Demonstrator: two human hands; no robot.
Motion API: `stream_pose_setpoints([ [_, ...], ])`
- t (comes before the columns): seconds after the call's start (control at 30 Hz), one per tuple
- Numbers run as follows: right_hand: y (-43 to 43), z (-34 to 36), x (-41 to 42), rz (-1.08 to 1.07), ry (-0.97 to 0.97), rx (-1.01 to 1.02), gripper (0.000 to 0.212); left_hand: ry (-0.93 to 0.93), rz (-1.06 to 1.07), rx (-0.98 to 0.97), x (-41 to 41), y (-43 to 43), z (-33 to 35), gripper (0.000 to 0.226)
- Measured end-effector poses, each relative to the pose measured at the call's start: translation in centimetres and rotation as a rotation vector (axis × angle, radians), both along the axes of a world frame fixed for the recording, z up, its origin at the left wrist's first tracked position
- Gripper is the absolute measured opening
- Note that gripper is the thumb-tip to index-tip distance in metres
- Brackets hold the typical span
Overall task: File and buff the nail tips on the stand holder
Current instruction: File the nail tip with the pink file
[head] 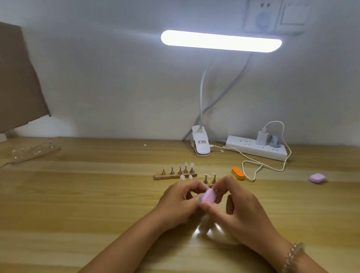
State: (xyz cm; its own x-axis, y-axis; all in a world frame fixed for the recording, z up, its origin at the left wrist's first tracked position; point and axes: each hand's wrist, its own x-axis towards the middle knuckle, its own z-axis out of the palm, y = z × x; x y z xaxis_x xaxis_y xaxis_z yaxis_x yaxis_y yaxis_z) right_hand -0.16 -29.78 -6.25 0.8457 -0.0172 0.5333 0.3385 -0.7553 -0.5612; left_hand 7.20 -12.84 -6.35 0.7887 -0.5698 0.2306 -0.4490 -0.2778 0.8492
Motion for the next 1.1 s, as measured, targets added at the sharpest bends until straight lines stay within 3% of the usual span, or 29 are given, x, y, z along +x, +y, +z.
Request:
stream_pose_setpoints([
  [0.17,-0.8,0.4,0.7,-0.107,0.015,0.135,0.035,-0.027,0.021,0.001,-0.1,-0.1,0.1,0.013],
  [0.27,-1.1,0.5,0.5,-0.166,-0.047,0.261,0.045,0.029,0.029,-0.035,-0.2,-0.1,0.1,0.013],
  [0.43,0.1,0.2,-0.1,-0.042,0.024,0.042,0.042,0.057,0.031,-0.05,-0.3,-0.1,0.3,0.014],
  [0.57,-0.4,0.1,0.3,-0.105,0.019,0.084,0.041,0.029,0.034,-0.039,-0.2,-0.1,0.4,0.017],
  [0.67,0.0,0.1,-0.2,-0.039,0.001,-0.03,0.043,0.042,0.024,-0.028,-0.3,-0.1,0.4,0.022],
  [0.8,-0.6,0.5,0.5,-0.048,0.053,0.126,0.045,0.008,0.049,-0.01,-0.3,-0.1,0.5,0.021],
  [0.97,0.0,0.2,-0.2,0.029,0.036,0.022,0.041,0.034,0.038,-0.015,-0.5,-0.1,0.6,0.016],
  [1.1,-0.4,0.3,0.4,-0.039,0.054,0.091,0.041,0.01,0.056,-0.006,-0.4,-0.2,0.6,0.017],
])
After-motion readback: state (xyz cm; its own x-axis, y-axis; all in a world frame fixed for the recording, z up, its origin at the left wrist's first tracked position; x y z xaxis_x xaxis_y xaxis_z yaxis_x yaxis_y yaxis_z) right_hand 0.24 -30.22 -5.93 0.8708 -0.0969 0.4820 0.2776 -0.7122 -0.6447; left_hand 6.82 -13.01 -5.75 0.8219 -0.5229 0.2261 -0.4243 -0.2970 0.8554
